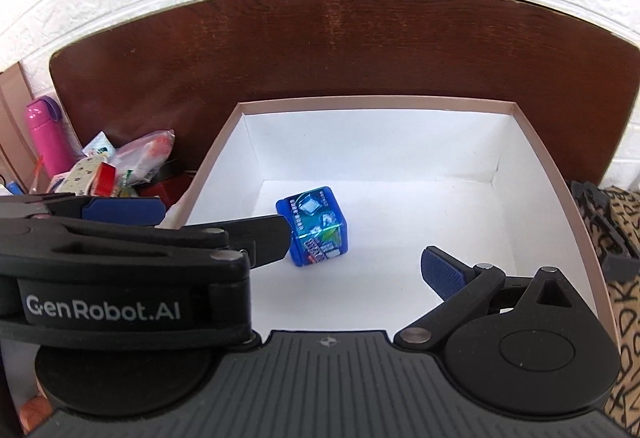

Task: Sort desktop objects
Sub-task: 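Open the left gripper to drop the mint tin into the box, then move the left tool back to the pile toward the snack packet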

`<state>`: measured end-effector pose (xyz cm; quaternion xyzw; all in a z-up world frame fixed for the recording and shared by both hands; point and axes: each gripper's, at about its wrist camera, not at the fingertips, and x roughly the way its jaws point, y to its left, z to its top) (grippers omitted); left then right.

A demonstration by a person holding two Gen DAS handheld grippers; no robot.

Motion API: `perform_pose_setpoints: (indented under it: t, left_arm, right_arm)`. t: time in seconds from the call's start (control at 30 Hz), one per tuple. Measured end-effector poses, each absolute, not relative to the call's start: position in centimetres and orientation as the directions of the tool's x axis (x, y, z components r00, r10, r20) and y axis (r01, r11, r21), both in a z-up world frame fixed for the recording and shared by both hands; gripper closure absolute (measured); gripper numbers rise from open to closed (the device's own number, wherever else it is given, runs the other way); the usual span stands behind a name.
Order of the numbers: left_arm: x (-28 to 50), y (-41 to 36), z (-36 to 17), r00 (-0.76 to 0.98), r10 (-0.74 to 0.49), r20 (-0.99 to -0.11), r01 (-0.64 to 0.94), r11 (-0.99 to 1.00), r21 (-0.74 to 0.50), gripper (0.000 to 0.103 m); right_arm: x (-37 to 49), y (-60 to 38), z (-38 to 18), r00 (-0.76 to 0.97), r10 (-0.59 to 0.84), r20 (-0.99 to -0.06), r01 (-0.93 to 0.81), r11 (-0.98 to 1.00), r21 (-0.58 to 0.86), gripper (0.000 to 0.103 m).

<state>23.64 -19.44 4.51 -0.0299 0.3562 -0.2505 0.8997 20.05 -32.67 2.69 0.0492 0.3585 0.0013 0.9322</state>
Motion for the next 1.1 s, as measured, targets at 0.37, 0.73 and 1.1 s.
perform_pose_setpoints:
  t: [0.37, 0.73, 1.1]
  left_arm:
    - [16.7, -18.0, 5.1, 0.690, -0.427, -0.585, 0.427, 0.892, -0.148, 0.000]
    - [10.3, -14.7, 1.3, 0.705, -0.402, -0.585, 0.399, 0.906, -0.142, 0.000]
    - [5.0, -10.0, -3.2, 0.766, -0.350, -0.539, 0.332, 0.934, -0.134, 0.000]
  right_arm:
    - [13.6, -30.6, 2.5, 0.811, 0.008, -0.585, 0.048, 0.996, 0.080, 0.002]
    - [7.3, -26.7, -1.0, 0.848, 0.053, -0.528, 0.005, 0.994, 0.108, 0.002]
    - [3.1, -21.5, -5.4, 0.856, 0.095, -0.508, -0.048, 0.993, 0.104, 0.002]
